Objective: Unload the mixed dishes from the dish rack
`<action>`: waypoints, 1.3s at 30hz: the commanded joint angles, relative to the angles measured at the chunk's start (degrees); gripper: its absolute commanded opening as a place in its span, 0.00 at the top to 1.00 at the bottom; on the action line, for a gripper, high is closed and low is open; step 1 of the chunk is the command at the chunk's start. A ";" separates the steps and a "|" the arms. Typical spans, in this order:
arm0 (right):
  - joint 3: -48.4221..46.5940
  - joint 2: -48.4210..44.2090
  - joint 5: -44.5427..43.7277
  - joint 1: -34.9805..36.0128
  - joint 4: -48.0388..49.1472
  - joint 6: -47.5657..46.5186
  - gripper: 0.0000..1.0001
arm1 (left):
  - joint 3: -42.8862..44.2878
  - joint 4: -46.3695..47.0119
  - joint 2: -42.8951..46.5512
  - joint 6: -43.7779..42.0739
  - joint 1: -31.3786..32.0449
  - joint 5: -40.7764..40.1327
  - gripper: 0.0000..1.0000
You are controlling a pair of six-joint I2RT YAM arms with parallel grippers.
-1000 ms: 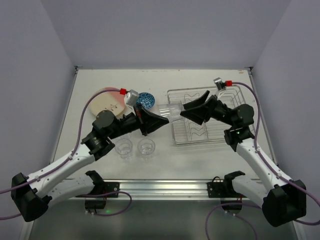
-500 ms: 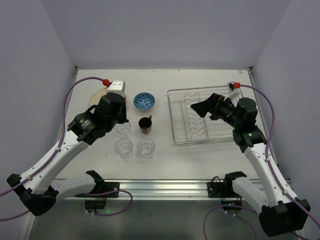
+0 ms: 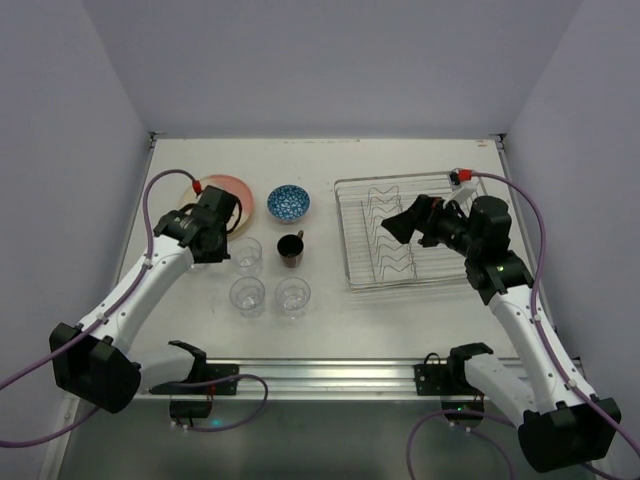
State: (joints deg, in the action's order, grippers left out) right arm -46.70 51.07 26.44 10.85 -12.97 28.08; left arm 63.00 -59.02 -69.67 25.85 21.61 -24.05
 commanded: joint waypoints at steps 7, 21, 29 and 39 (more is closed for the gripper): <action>0.55 -1.85 0.81 -0.13 0.67 -1.71 0.01 | -4.11 3.12 0.77 -2.11 -2.09 10.24 1.00; 2.49 -3.70 -0.42 -0.04 1.02 -1.97 0.01 | -8.07 6.73 -4.68 -3.35 -5.61 15.44 0.96; 2.49 -4.13 -1.03 0.66 0.58 -2.15 0.01 | -8.25 6.90 -6.00 -3.52 -6.40 15.44 0.91; 2.49 -4.40 -3.23 1.19 0.05 -2.32 0.01 | -9.12 7.35 -7.32 -3.52 -7.10 15.27 0.89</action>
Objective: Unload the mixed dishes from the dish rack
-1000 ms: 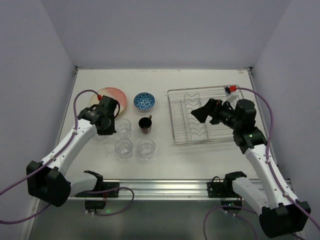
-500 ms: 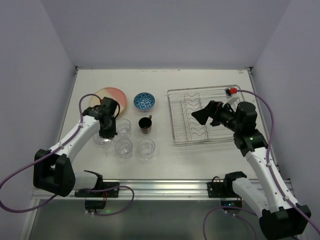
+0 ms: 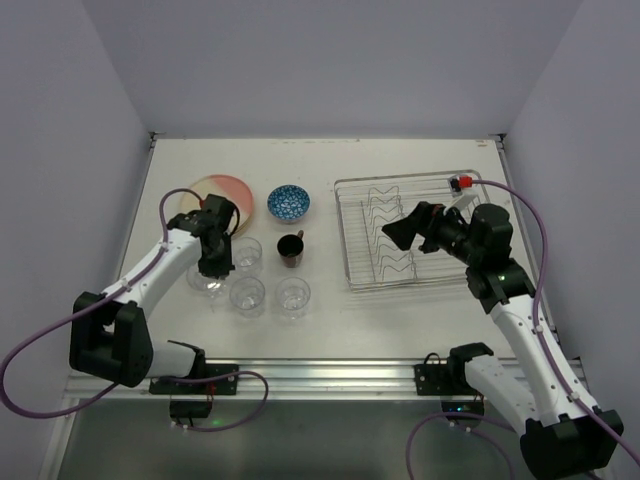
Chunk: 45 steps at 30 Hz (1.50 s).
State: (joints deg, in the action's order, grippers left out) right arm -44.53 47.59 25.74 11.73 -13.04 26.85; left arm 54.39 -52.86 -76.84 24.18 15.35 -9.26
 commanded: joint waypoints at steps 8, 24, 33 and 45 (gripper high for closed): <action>0.76 -1.54 -4.73 0.40 0.38 -0.84 0.01 | -0.25 0.66 -0.59 -1.33 -1.03 -0.59 0.73; -0.99 -2.76 -12.17 0.31 -2.16 -2.68 0.01 | 5.37 3.37 18.29 -3.53 -1.03 -6.56 0.00; -15.39 -4.79 -28.97 3.12 -21.66 -5.93 0.01 | 9.85 7.07 31.65 -8.71 -1.03 -11.13 0.00; -27.27 -15.95 -41.37 5.85 -42.76 -7.78 0.01 | 14.52 2.41 43.08 -10.21 -1.03 -16.23 0.00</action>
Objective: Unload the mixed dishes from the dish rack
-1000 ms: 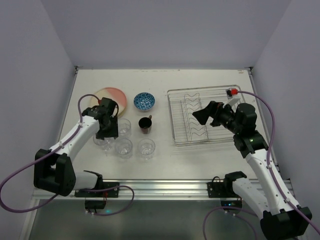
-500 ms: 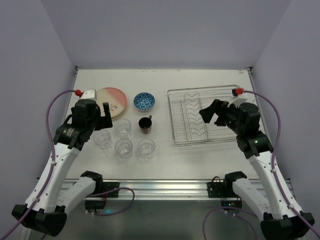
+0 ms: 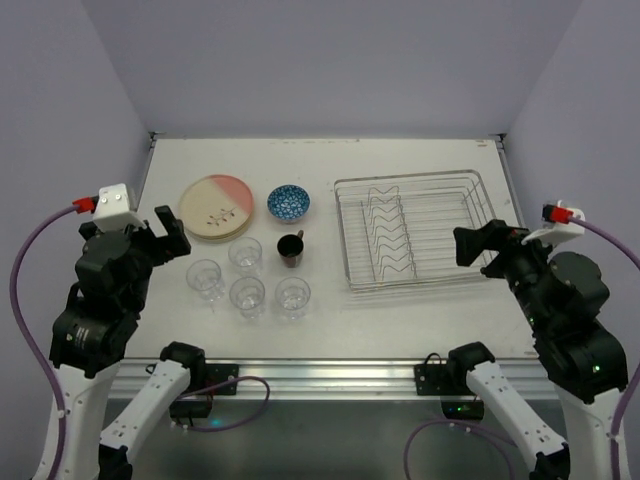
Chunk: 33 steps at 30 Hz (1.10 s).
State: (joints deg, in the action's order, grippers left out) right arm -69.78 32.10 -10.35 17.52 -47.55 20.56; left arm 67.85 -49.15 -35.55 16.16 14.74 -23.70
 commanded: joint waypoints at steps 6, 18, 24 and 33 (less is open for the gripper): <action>-0.89 -7.65 -8.37 0.23 -13.88 -5.26 0.01 | -1.32 -2.36 9.35 -3.59 -0.24 -0.47 0.00; -1.15 -17.07 -6.60 0.15 -14.50 -7.99 0.01 | -2.29 -5.52 18.06 -2.54 0.11 -0.82 0.00; -0.45 -17.85 -7.84 0.24 -13.89 -8.16 0.01 | -2.73 -5.08 18.06 -2.63 0.81 -0.99 0.00; 5.09 -17.86 -6.61 0.15 -10.37 -7.99 0.01 | -4.22 -3.41 17.53 -2.98 1.17 -0.20 0.00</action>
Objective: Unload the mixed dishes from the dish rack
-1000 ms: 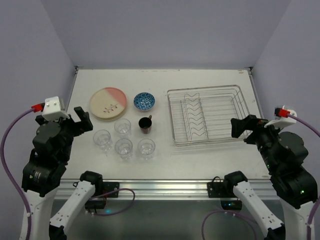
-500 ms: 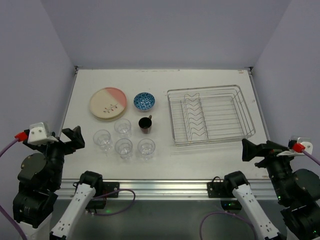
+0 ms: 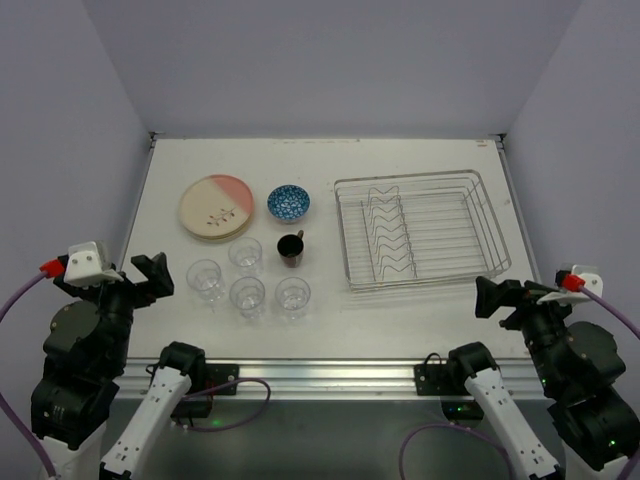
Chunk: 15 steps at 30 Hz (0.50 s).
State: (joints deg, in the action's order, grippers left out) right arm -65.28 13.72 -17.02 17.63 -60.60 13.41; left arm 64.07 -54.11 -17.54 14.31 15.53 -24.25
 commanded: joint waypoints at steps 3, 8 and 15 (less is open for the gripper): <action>1.38 0.79 0.23 0.13 3.47 -0.58 0.01 | -0.97 2.07 -0.48 -1.12 0.38 0.08 0.00; 1.99 1.40 0.58 0.04 4.08 -0.67 0.01 | -1.93 3.13 -0.39 -0.95 0.47 -0.45 0.00; 2.26 1.58 0.14 0.04 3.91 -0.40 0.01 | -2.28 3.48 -0.74 -1.03 0.64 -0.45 0.00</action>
State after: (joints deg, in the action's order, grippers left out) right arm -63.31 13.91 -16.97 17.63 -58.65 13.43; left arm 62.24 -53.25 -17.56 14.31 15.64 -24.29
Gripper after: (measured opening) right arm 0.989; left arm 0.997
